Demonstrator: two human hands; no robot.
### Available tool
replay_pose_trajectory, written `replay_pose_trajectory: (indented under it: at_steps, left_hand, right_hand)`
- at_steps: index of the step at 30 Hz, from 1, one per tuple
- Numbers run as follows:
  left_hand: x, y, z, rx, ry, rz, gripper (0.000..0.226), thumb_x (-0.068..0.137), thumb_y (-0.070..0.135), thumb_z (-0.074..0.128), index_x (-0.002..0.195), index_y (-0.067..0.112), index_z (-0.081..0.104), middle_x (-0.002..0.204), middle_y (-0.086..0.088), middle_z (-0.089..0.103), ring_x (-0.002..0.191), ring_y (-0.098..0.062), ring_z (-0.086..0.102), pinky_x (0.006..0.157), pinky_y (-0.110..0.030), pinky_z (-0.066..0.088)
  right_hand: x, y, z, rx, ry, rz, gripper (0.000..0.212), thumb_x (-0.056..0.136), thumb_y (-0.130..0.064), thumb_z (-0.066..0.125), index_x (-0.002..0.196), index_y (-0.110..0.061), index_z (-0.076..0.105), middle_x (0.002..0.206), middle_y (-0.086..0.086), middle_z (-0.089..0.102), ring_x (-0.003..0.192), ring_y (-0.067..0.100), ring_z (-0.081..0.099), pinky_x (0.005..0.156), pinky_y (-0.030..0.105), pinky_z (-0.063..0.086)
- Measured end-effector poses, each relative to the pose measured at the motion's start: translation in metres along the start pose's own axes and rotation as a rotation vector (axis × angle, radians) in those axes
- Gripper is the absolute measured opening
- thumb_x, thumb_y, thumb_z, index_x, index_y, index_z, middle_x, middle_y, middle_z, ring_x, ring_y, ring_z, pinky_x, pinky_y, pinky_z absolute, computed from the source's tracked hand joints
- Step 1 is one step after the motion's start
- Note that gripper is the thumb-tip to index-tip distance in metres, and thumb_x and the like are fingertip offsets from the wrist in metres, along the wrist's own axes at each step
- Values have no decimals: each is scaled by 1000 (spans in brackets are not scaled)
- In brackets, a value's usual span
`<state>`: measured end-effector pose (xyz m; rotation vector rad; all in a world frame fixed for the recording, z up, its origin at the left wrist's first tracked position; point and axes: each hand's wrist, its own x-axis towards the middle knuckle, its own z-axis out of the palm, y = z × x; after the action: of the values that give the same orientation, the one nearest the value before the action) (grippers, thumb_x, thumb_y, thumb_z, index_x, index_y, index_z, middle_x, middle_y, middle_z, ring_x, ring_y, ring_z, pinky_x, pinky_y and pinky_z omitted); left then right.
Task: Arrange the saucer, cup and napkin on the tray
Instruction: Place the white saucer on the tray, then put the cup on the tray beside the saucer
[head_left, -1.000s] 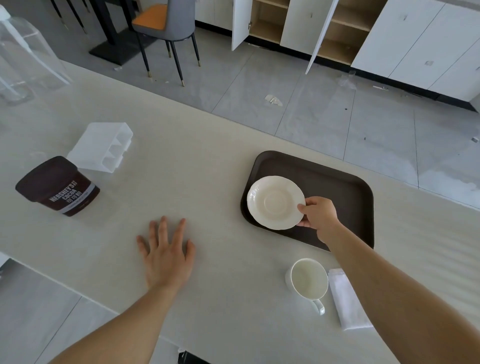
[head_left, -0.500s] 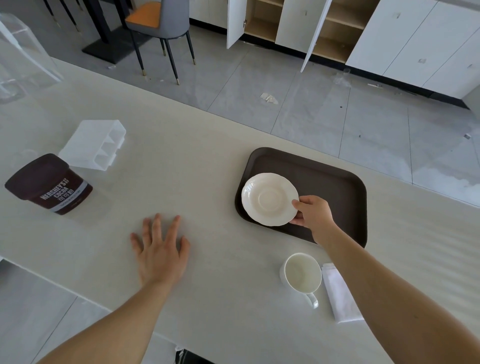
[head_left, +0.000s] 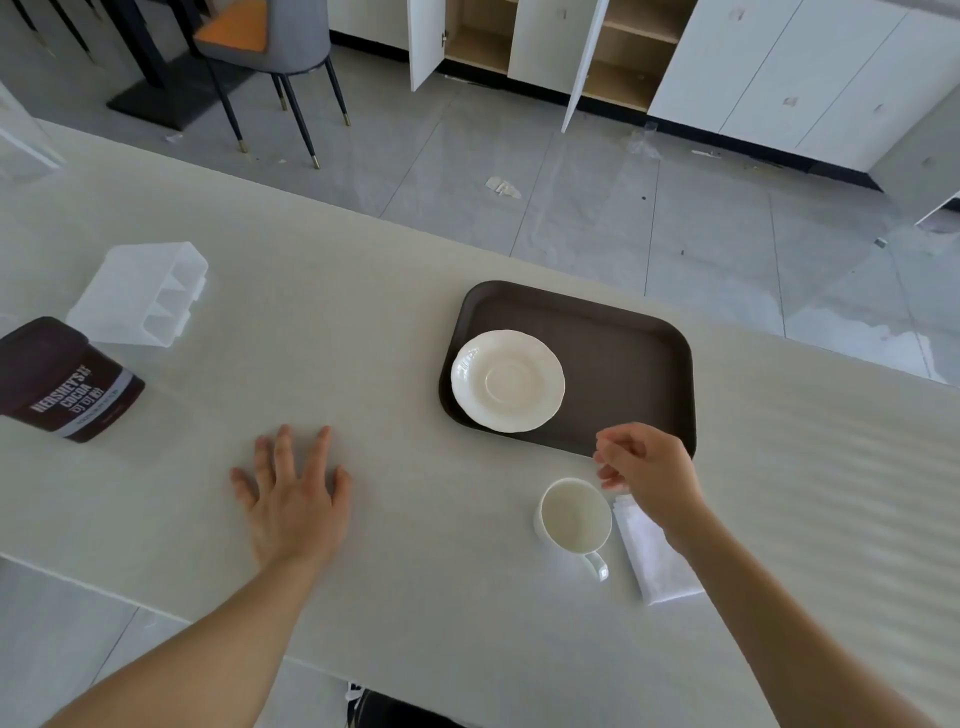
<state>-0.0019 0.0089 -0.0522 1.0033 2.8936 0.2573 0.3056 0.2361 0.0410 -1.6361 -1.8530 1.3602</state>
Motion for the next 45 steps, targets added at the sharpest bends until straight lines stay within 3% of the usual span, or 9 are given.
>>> replay_pose_trajectory:
  at_steps: [4, 7, 10, 14, 19, 23, 25, 36, 45]
  left_hand:
    - [0, 0, 0, 3, -11, -6, 60, 88, 49, 32, 145, 34, 40, 156, -13, 31, 148, -34, 15, 117, -58, 6]
    - [-1, 0, 1, 6, -18, -7, 55, 91, 44, 44, 145, 33, 40, 157, -14, 30, 148, -35, 15, 117, -59, 7]
    - [-1, -1, 2, 8, -19, -9, 55, 91, 42, 46, 145, 33, 40, 157, -14, 30, 147, -35, 15, 117, -60, 7]
    - [-1, 0, -1, -9, -15, -8, 60, 87, 49, 34, 144, 34, 41, 157, -14, 31, 147, -36, 16, 116, -59, 7]
    - [-1, 0, -2, -20, -24, -7, 62, 86, 50, 31, 145, 34, 40, 157, -13, 29, 147, -35, 14, 117, -58, 5]
    - [-3, 2, -4, -16, -32, -11, 63, 86, 50, 29, 145, 33, 40, 158, -14, 28, 147, -35, 13, 117, -57, 4]
    - [-3, 2, -5, -17, -36, -11, 63, 86, 50, 29, 146, 32, 40, 158, -14, 27, 147, -35, 13, 117, -57, 3]
    - [-2, 2, -3, -22, -7, -3, 63, 84, 49, 33, 144, 31, 44, 156, -15, 31, 146, -36, 18, 117, -59, 8]
    - [-1, -1, 2, -7, 13, 2, 61, 84, 48, 35, 143, 32, 44, 155, -14, 33, 146, -36, 20, 116, -59, 11]
  right_hand:
    - [-39, 13, -9, -221, -17, -38, 14, 85, -44, 64, 75, -35, 69, 70, -14, 71, 60, 9, 67, 59, 29, 55]
    - [-69, 24, -9, -271, -29, 10, 26, 71, -57, 76, 70, -33, 68, 72, -22, 69, 62, 1, 64, 55, 18, 45]
    - [-89, 33, -5, -295, -73, 57, 31, 61, -53, 87, 76, -33, 66, 68, -12, 67, 62, 3, 63, 52, 11, 41]
    - [-98, 42, 6, -317, -72, 37, 23, 73, -39, 85, 75, -28, 66, 65, -7, 68, 63, 8, 65, 56, 19, 46]
    - [-92, 45, 9, -368, 76, -115, 7, 87, -23, 74, 81, -20, 74, 71, -6, 65, 68, 14, 60, 60, 26, 48]
    - [-78, 39, -3, -383, 190, -206, 6, 87, -16, 74, 89, -19, 79, 83, -4, 70, 74, 15, 60, 64, 13, 40]
    - [-67, 33, -11, -385, 232, -247, 9, 85, -12, 75, 91, -16, 80, 85, -1, 71, 75, 18, 62, 65, 17, 41]
    - [26, -4, -44, -244, 265, -167, 12, 93, -21, 67, 97, -17, 78, 83, 2, 73, 78, 22, 64, 61, 21, 44]
    - [67, 4, -33, -143, 268, -92, 14, 93, -20, 67, 102, -16, 78, 98, 4, 75, 90, 24, 66, 84, 35, 57]
